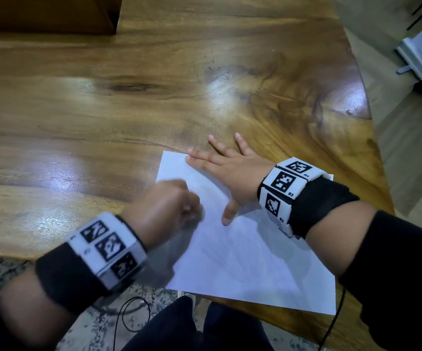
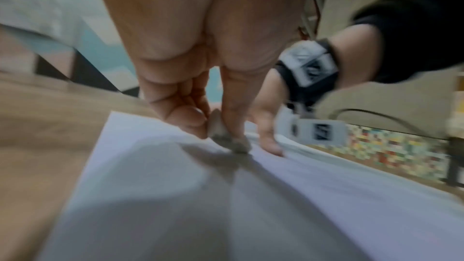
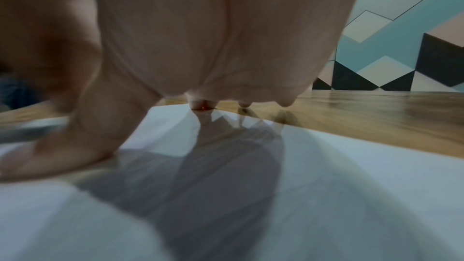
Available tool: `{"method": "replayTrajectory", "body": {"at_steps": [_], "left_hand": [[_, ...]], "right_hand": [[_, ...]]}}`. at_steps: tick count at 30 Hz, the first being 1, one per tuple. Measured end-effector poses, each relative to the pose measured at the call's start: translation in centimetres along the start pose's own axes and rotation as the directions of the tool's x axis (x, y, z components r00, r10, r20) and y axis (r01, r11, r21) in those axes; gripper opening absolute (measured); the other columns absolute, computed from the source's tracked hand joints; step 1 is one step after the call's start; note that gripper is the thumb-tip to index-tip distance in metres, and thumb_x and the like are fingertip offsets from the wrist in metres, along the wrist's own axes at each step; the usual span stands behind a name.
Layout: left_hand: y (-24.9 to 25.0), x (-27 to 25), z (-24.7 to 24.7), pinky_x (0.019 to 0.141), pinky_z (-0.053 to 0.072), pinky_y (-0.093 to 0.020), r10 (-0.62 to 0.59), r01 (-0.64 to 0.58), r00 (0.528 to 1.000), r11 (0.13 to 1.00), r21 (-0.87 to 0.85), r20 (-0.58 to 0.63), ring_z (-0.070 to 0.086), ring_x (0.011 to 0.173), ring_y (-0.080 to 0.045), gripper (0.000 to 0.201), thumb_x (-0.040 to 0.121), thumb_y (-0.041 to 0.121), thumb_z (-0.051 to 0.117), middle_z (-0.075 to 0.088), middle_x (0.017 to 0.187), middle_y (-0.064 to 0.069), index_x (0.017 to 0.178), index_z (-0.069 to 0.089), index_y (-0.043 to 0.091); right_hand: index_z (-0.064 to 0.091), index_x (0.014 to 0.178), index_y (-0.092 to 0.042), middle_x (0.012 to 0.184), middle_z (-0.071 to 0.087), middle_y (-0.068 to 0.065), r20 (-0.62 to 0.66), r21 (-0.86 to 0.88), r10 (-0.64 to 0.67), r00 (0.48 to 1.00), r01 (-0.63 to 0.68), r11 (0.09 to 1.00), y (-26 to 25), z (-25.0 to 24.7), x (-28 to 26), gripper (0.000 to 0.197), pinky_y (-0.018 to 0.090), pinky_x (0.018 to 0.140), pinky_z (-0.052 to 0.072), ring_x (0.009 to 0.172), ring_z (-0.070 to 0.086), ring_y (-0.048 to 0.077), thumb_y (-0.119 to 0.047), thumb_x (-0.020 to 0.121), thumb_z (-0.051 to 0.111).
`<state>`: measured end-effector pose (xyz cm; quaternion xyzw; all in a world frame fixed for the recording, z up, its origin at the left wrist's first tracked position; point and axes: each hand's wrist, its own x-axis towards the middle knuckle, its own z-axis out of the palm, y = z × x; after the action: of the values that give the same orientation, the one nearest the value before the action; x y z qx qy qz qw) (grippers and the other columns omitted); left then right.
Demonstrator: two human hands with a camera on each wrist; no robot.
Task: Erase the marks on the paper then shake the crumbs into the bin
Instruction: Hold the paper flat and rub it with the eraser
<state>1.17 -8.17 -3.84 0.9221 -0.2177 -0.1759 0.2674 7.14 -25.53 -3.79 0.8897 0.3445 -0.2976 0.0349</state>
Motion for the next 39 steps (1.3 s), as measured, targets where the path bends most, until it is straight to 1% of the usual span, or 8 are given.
{"method": "replayTrajectory", "body": {"at_steps": [3,8,13,19,26,32,34,39], "left_hand": [[0.3,0.2,0.0,0.060,0.041,-0.028,0.025,-0.024,0.998,1.000,0.013,-0.061,0.052,0.061,-0.024,0.012,0.076,0.025,0.064,0.050,0.067,-0.001,0.066,0.068,0.020],[0.8,-3.0,0.5,0.065,0.036,-0.021,0.014,-0.004,0.952,0.999,-0.033,0.305,0.049,0.072,-0.014,0.014,0.073,0.024,0.050,0.043,0.072,0.011,0.077,0.063,0.023],[0.7,2.3,-1.2,0.073,0.045,-0.033,-0.077,0.080,0.996,0.994,0.074,-0.035,0.054,0.078,-0.026,0.020,0.078,0.034,0.054,0.057,0.086,-0.008,0.082,0.065,0.018],[1.0,-2.1,0.4,0.056,0.031,-0.021,0.020,-0.037,0.956,0.998,0.052,0.292,0.049,0.072,-0.019,0.013,0.076,0.019,0.049,0.040,0.075,0.006,0.077,0.062,0.019],[1.1,-3.0,0.8,0.070,0.050,-0.036,-0.042,0.038,0.975,0.999,0.025,0.217,0.058,0.075,-0.022,0.016,0.076,0.024,0.047,0.049,0.080,0.004,0.077,0.063,0.024],[1.0,-1.2,-1.0,0.063,0.043,-0.017,-0.128,0.132,0.944,0.991,0.008,0.303,0.050,0.061,0.001,0.008,0.073,0.027,0.065,0.059,0.067,0.010,0.080,0.063,0.023],[0.6,0.5,-2.1,0.054,0.036,-0.011,-0.178,0.186,0.962,0.982,-0.022,0.208,0.050,0.053,0.003,0.014,0.070,0.033,0.068,0.058,0.057,0.010,0.080,0.065,0.024],[0.8,5.5,-3.0,0.057,0.035,-0.024,-0.256,0.256,0.957,0.966,-0.021,-0.134,0.047,0.053,-0.010,0.009,0.076,0.021,0.066,0.055,0.058,0.008,0.083,0.066,0.016]], "right_hand": [[-0.014,0.148,-0.034,0.154,-0.021,-0.020,0.000,0.008,-0.005,1.000,0.005,1.000,0.0,0.0,0.0,0.134,0.059,0.109,-0.019,0.140,-0.030,0.019,-0.060,0.056,0.079],[-0.015,0.148,-0.033,0.154,-0.022,-0.020,-0.002,0.009,-0.004,1.000,0.004,1.000,0.0,0.0,-0.1,0.131,0.060,0.109,-0.018,0.140,-0.031,0.019,-0.059,0.059,0.078],[-0.014,0.148,-0.033,0.155,-0.020,-0.019,-0.009,0.024,-0.014,1.000,0.014,1.000,0.1,0.1,0.2,0.134,0.061,0.109,-0.017,0.141,-0.029,0.019,-0.059,0.055,0.080],[-0.014,0.148,-0.032,0.155,-0.021,-0.019,-0.008,0.004,-0.009,1.000,0.009,1.000,0.1,-0.1,0.0,0.132,0.061,0.109,-0.018,0.140,-0.030,0.019,-0.060,0.058,0.078],[-0.004,0.150,-0.032,0.156,-0.015,-0.019,-0.054,0.071,0.034,0.998,-0.030,0.997,0.7,0.1,-1.8,0.116,0.059,0.110,-0.017,0.141,-0.027,0.015,-0.050,0.068,0.076],[-0.003,0.150,-0.034,0.156,-0.012,-0.021,-0.026,0.032,0.008,1.000,-0.007,0.999,2.0,0.2,-2.9,0.106,0.053,0.106,-0.024,0.135,-0.034,0.010,-0.048,0.075,0.071],[-0.004,0.150,-0.032,0.156,-0.010,-0.021,-0.024,0.002,-0.014,1.000,0.014,1.000,1.9,0.0,-2.7,0.107,0.053,0.108,-0.022,0.137,-0.033,0.010,-0.047,0.076,0.070],[-0.005,0.150,-0.032,0.156,-0.010,-0.021,-0.009,-0.001,-0.010,1.000,0.010,1.000,2.0,0.1,-2.6,0.107,0.055,0.109,-0.021,0.139,-0.031,0.013,-0.048,0.075,0.071]]}}
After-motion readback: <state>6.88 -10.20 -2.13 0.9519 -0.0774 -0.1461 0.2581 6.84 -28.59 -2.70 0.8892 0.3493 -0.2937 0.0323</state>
